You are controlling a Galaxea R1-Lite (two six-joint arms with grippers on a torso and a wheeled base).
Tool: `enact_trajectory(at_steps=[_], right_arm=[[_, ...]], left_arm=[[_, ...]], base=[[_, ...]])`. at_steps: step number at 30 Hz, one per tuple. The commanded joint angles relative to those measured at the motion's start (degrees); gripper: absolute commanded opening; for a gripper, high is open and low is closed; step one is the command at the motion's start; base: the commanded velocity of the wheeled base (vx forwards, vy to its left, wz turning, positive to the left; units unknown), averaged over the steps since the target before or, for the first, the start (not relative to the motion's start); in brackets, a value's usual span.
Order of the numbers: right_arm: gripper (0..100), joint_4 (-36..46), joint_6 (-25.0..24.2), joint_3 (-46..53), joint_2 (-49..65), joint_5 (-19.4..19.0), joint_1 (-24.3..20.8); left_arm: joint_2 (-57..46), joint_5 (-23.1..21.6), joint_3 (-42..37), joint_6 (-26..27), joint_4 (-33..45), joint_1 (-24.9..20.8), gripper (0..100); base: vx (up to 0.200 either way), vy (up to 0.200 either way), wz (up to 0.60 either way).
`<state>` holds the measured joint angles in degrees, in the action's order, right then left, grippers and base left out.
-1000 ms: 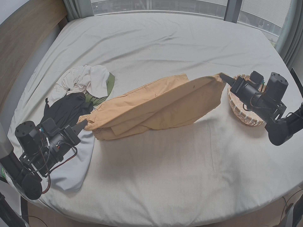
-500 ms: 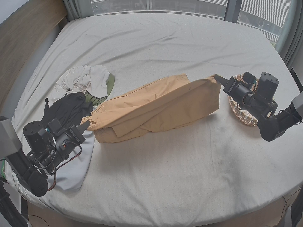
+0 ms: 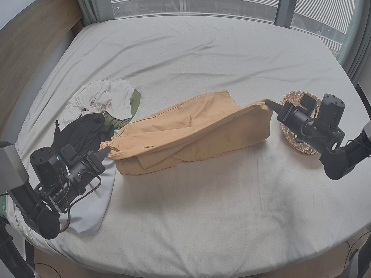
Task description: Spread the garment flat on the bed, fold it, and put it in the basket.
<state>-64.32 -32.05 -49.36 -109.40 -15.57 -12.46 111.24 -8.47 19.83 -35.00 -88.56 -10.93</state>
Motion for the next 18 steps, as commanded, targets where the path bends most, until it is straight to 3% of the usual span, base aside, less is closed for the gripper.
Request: enact_trajectory(at_steps=[1,10,15,18], right_arm=[[0,0.2,0.1,5.1,7.2,-0.1,-0.1],[0,0.1,0.1,6.9,7.8,-0.1,0.5],[0,0.1,0.1,3.2,2.5,0.0,1.0],[0,0.1,0.0,-3.8,-4.0,0.7,1.0]], left_arm=[[-0.8,-0.1,-0.8,-0.1,0.0,-0.5,0],[-0.8,-0.1,-1.0,0.0,0.0,-0.6,0],[-0.3,-0.1,-0.2,0.0,0.0,-0.5,0],[0.6,0.3,0.3,-0.1,0.0,-0.4,0]], base=[[0.0,0.0,0.0],[0.0,0.0,0.0],[0.0,0.0,0.0],[0.0,0.0,0.0]])
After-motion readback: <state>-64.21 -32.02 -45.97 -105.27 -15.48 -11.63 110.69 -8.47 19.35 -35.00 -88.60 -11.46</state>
